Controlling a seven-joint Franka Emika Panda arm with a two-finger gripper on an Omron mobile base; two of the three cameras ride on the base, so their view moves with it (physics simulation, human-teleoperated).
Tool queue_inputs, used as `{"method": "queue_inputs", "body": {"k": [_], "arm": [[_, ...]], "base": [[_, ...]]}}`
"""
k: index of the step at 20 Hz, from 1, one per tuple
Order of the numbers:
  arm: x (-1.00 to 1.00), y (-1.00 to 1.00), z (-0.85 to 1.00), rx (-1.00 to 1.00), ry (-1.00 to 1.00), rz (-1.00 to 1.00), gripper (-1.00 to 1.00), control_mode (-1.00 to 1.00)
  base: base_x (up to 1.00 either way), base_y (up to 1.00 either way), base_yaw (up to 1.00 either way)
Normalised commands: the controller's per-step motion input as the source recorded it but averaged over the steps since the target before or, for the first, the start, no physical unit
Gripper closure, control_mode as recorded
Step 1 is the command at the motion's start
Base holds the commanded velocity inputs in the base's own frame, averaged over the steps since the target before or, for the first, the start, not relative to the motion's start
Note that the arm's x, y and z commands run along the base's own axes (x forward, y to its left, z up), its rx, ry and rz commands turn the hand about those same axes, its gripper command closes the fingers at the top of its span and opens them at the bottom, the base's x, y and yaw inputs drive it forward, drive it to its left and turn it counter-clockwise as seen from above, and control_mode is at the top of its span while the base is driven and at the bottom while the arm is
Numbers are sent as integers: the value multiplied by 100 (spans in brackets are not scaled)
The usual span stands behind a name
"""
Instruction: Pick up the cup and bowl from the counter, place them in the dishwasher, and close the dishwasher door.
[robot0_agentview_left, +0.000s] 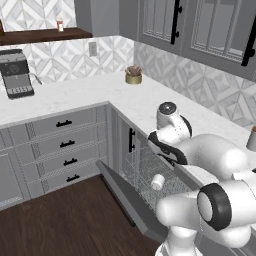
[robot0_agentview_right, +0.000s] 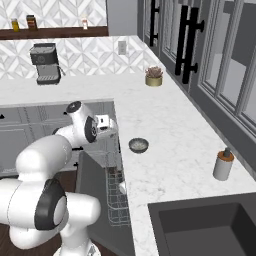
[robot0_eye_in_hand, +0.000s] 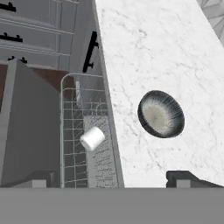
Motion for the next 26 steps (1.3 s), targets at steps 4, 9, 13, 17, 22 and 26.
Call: {"method": "queue_inputs", "body": {"k": [4,9,13,17,22,26], "arm": [[0,-42,27,14,20,4,-100,-100],[0,-24,-13,10,22,0,-100,-100],[3,-26,-19,1,14,0,-100,-100],[13,-19,-36,0,6,0,-100,-100],[36,-11,-34,0,8,0,-100,-100],[48,-20,-33,1,8,0,-100,-100]], "base": [[0,0,0],[0,0,0],[0,0,0],[0,0,0],[0,0,0],[0,0,0]]}}
